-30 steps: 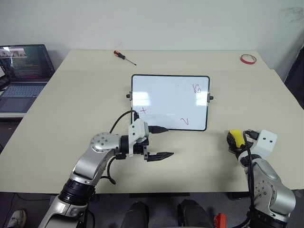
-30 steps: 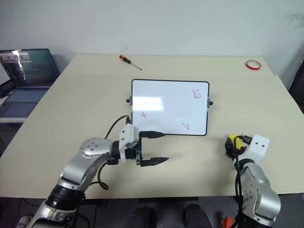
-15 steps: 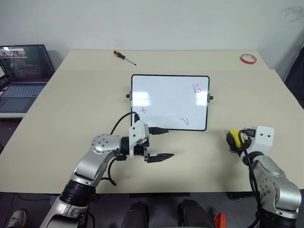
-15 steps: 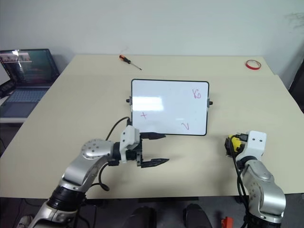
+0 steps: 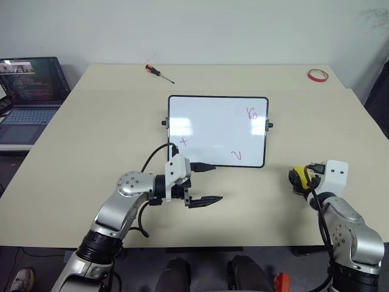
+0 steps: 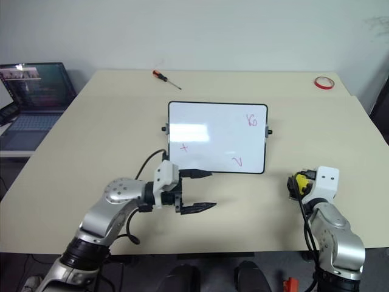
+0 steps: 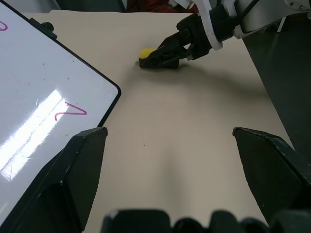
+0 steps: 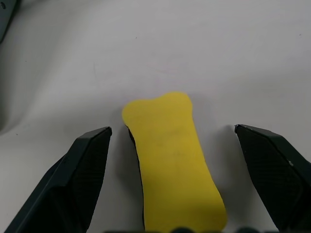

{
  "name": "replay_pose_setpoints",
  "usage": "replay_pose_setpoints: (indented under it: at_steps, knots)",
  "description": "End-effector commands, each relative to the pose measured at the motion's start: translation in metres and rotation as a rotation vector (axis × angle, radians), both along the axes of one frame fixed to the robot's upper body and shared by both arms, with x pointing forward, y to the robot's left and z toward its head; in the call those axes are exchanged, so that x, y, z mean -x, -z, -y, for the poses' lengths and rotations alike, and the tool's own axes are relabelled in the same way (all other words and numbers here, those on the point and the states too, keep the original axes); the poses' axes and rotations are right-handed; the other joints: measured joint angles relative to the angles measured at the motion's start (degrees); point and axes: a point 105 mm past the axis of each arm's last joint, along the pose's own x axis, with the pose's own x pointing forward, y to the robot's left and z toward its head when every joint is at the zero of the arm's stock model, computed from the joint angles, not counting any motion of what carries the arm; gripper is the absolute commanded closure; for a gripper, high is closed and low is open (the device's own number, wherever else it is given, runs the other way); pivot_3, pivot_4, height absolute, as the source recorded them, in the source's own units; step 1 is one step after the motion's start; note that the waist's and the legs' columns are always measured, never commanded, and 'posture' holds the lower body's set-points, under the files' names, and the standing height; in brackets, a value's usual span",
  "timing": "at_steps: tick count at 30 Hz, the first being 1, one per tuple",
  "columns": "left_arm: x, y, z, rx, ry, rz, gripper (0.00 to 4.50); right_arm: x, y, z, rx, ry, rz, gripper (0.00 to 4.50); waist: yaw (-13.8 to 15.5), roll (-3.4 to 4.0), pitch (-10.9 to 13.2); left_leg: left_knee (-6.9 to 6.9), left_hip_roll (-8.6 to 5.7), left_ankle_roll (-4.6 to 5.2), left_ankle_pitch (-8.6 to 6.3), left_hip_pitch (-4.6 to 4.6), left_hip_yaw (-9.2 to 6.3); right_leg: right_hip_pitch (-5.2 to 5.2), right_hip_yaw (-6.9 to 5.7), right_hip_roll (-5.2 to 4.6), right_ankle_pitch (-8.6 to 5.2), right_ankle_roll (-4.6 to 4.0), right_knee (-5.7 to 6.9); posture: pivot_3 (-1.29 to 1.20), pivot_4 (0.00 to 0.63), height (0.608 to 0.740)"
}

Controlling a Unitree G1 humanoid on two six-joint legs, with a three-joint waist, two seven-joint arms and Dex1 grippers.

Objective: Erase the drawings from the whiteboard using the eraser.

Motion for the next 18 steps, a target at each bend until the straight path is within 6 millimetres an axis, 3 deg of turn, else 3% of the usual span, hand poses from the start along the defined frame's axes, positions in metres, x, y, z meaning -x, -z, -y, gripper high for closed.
replay_pose_setpoints:
  at_steps: [1,4,10,11,18]
  knots:
    - [-0.0006,-0.0148,0.0013,0.012,0.010,0.058,0.00,-0.0042,-0.0119,-0.0033,0.003,-0.021,0.055,0.20,0.0,0.00,0.0,0.00,0.00,0.00,0.00,0.00,0.00,0.00,0.00,0.00,0.00,0.00,0.00,0.00,0.150,0.740]
    - [-0.0014,-0.0160,0.0007,0.007,0.011,0.058,0.00,-0.0046,-0.0118,-0.0036,0.002,-0.022,0.057,0.95,0.0,0.00,0.0,0.00,0.00,0.00,0.00,0.00,0.00,0.00,0.00,0.00,0.00,0.00,0.00,0.00,0.150,0.740]
    - [-0.0007,-0.0186,0.0049,0.006,0.023,0.057,0.00,-0.0051,-0.0120,-0.0030,0.007,-0.018,0.062,3.15,0.0,0.00,0.0,0.00,0.00,0.00,0.00,0.00,0.00,0.00,-0.01,0.01,0.00,0.00,0.00,0.00,0.150,0.740]
    - [-0.0004,-0.0187,0.0057,0.006,0.025,0.057,0.00,-0.0050,-0.0119,-0.0028,0.007,-0.017,0.062,3.32,0.0,0.00,0.0,0.00,0.00,0.00,0.00,0.00,0.00,0.00,0.00,0.01,0.00,0.00,0.00,0.00,0.150,0.740]
    - [0.0010,-0.0196,0.0094,0.012,0.033,0.054,0.00,-0.0041,-0.0134,-0.0018,0.016,-0.014,0.064,3.34,0.0,0.00,0.0,0.00,0.00,0.00,0.00,0.00,0.00,0.00,0.00,0.01,0.00,0.00,0.00,0.00,0.150,0.740]
